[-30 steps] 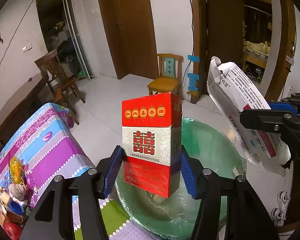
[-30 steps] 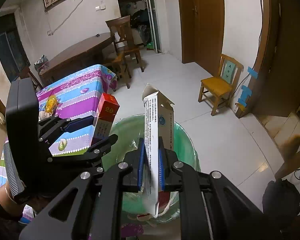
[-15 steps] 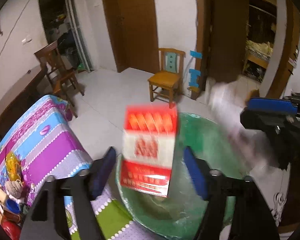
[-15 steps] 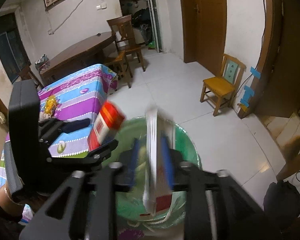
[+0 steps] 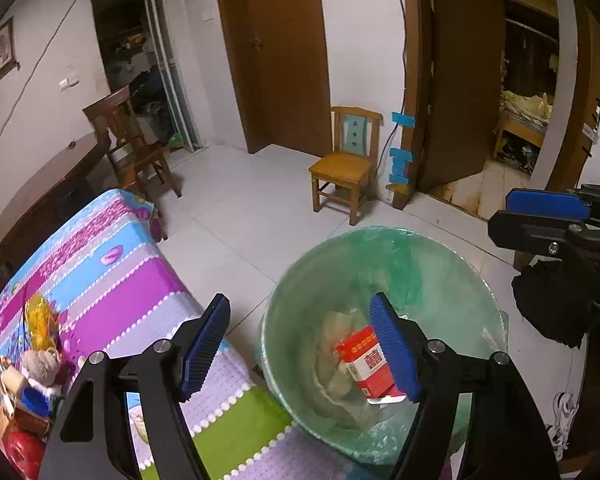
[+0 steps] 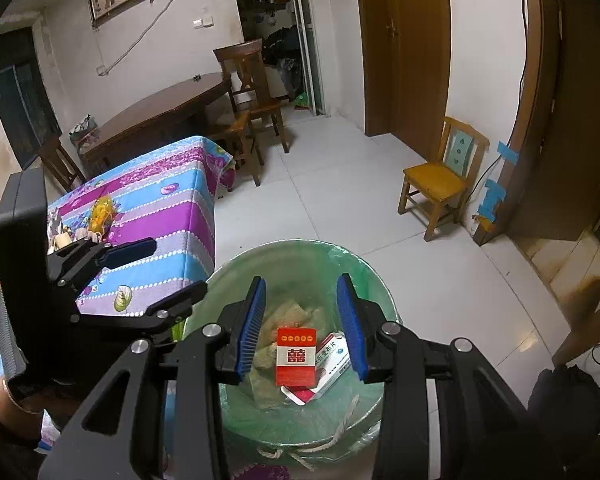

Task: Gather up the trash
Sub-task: 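Open both grippers to drop the boxes into the green bin, then move both grippers back over the table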

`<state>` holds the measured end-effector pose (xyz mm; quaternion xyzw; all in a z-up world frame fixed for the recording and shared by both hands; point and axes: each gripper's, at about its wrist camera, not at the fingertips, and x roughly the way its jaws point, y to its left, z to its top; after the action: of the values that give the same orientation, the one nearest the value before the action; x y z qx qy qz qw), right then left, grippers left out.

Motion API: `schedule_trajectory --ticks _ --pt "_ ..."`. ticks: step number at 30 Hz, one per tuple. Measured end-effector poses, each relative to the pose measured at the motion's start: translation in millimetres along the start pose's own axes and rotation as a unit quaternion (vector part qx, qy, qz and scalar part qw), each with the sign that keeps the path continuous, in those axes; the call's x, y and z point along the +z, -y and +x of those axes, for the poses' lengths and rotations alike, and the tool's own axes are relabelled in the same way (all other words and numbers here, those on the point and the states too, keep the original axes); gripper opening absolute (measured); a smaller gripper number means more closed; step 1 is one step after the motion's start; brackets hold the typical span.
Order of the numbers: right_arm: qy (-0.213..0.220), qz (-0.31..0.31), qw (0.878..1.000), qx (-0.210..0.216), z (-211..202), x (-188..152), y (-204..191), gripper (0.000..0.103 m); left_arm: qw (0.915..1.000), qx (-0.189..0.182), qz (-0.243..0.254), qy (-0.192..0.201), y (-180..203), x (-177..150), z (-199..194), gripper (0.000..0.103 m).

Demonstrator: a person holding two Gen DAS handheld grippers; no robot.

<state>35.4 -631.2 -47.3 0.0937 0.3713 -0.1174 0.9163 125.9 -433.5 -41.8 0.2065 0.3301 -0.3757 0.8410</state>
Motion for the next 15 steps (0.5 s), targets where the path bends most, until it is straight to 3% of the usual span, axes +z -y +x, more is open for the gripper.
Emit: schedule_trajectory --ticks 9,15 --pt "0.041 -0.013 0.999 0.009 -3.4 -2.4 -31.2 0.036 0.999 0.025 -0.023 0.031 -38.9 -33.5 -43.3 0.076" --pt "0.06 -0.036 0.996 0.057 4.1 -7.7 -72.2 0.039 0.995 0.071 -0.029 0.065 -80.9 -77.2 -89.9 0.078"
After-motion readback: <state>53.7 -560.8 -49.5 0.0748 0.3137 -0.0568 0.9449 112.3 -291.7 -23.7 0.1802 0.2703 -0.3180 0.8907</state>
